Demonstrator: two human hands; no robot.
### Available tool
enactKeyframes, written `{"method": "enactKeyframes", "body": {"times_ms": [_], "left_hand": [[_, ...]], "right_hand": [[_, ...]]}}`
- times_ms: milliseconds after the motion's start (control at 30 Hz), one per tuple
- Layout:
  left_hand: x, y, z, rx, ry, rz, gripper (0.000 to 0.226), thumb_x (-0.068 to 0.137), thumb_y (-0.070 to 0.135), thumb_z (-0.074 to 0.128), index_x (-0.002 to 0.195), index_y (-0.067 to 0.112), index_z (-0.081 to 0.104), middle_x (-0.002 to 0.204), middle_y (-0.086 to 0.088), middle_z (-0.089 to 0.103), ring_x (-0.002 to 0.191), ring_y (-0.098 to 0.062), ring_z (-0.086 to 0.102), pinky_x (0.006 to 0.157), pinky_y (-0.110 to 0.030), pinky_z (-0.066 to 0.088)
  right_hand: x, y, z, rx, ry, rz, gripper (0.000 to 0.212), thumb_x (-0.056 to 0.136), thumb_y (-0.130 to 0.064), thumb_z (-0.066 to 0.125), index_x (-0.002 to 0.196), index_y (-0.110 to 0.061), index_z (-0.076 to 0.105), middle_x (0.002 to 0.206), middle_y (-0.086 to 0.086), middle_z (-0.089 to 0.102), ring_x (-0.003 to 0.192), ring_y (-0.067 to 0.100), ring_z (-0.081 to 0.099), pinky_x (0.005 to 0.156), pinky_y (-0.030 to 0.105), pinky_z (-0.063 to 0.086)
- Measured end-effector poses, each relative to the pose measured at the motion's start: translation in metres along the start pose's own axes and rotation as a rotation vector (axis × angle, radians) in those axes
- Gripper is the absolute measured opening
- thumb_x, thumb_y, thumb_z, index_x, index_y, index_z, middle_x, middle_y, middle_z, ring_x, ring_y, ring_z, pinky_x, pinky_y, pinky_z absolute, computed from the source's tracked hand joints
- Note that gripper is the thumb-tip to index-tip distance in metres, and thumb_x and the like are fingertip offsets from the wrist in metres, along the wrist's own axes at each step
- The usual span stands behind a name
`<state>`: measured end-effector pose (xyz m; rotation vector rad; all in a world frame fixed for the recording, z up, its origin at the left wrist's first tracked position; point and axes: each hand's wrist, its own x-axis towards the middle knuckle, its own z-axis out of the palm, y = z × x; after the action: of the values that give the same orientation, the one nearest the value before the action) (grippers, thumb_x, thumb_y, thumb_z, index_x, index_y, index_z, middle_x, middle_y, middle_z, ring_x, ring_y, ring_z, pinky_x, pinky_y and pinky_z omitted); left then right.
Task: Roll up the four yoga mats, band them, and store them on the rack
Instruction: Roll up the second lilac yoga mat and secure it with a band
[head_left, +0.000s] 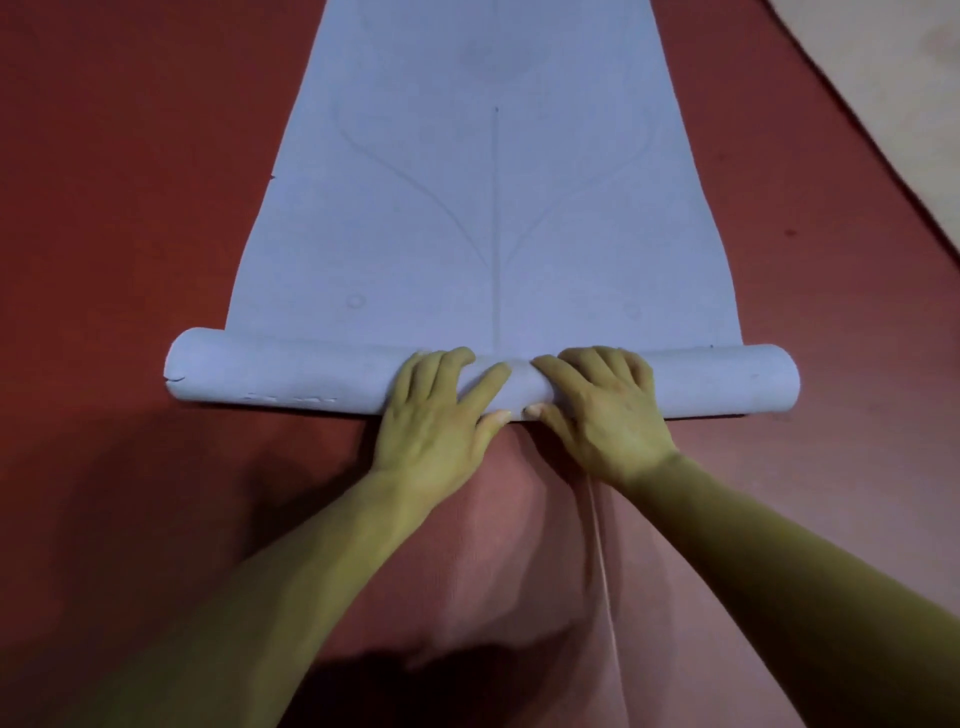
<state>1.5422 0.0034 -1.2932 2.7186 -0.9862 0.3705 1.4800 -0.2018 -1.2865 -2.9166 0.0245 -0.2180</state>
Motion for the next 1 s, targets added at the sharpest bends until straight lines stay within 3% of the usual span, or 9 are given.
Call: {"method": "enactKeyframes", "body": {"times_ms": [100,300,433,567,700,900,1000], "left_hand": [[0.005,0.002,0.002,-0.027,-0.012,-0.048,0.040,0.088,0.036,0.073,0.125,0.020,0.069,0.124,-0.012,0.063,0.111,-0.035,0.055,0.110,-0.052,0.039],[0.028,-0.003,0.000,-0.002,-0.072,-0.062,0.044,0.094,0.044,0.045,0.123,0.021,0.069,0.114,-0.004,0.065,0.105,-0.032,0.059,0.105,-0.047,0.040],[0.044,-0.004,0.002,0.068,-0.059,-0.058,0.043,0.095,0.045,0.046,0.121,0.021,0.070,0.109,-0.003,0.067,0.101,-0.030,0.061,0.097,-0.044,0.041],[0.050,0.002,-0.006,0.103,-0.173,-0.080,0.049,0.096,0.046,0.044,0.130,0.019,0.066,0.126,-0.011,0.065,0.113,-0.033,0.061,0.107,-0.052,0.042],[0.060,-0.004,-0.005,0.062,-0.194,-0.054,0.048,0.094,0.048,0.047,0.128,0.021,0.068,0.123,-0.007,0.065,0.111,-0.033,0.061,0.107,-0.054,0.041],[0.075,-0.014,0.013,0.049,-0.106,-0.025,0.041,0.095,0.045,0.051,0.121,0.021,0.070,0.113,-0.003,0.067,0.101,-0.031,0.062,0.097,-0.051,0.043],[0.080,-0.016,0.009,0.027,-0.111,-0.012,0.041,0.095,0.045,0.049,0.121,0.021,0.071,0.112,-0.003,0.068,0.101,-0.030,0.063,0.097,-0.052,0.044]], "right_hand": [[0.008,0.002,-0.005,0.014,-0.042,-0.017,0.064,0.095,-0.063,0.039,0.136,-0.022,0.063,0.125,0.002,0.064,0.116,0.031,0.057,0.106,0.046,0.032],[0.007,0.018,-0.006,0.014,0.002,-0.111,0.066,0.094,-0.063,0.048,0.141,-0.019,0.060,0.136,0.009,0.060,0.126,0.035,0.055,0.111,0.053,0.035],[0.027,0.027,-0.003,0.001,0.031,-0.142,0.052,0.098,-0.052,0.052,0.135,-0.019,0.065,0.125,0.005,0.067,0.111,0.033,0.062,0.101,0.047,0.043],[0.040,0.029,-0.010,0.025,0.007,-0.128,0.044,0.094,-0.044,0.064,0.129,-0.018,0.068,0.112,0.003,0.070,0.098,0.033,0.065,0.092,0.044,0.042],[0.051,0.028,-0.012,0.017,-0.013,-0.105,0.051,0.096,-0.048,0.046,0.129,-0.017,0.068,0.108,0.002,0.071,0.094,0.032,0.066,0.089,0.043,0.046],[0.049,0.036,-0.003,0.023,0.050,-0.132,0.057,0.096,-0.056,0.056,0.136,-0.016,0.062,0.128,0.012,0.062,0.116,0.034,0.057,0.102,0.049,0.043],[0.050,0.042,-0.003,0.002,0.036,-0.190,0.059,0.094,-0.055,0.064,0.135,-0.013,0.064,0.125,0.010,0.065,0.112,0.035,0.061,0.100,0.049,0.047]]}}
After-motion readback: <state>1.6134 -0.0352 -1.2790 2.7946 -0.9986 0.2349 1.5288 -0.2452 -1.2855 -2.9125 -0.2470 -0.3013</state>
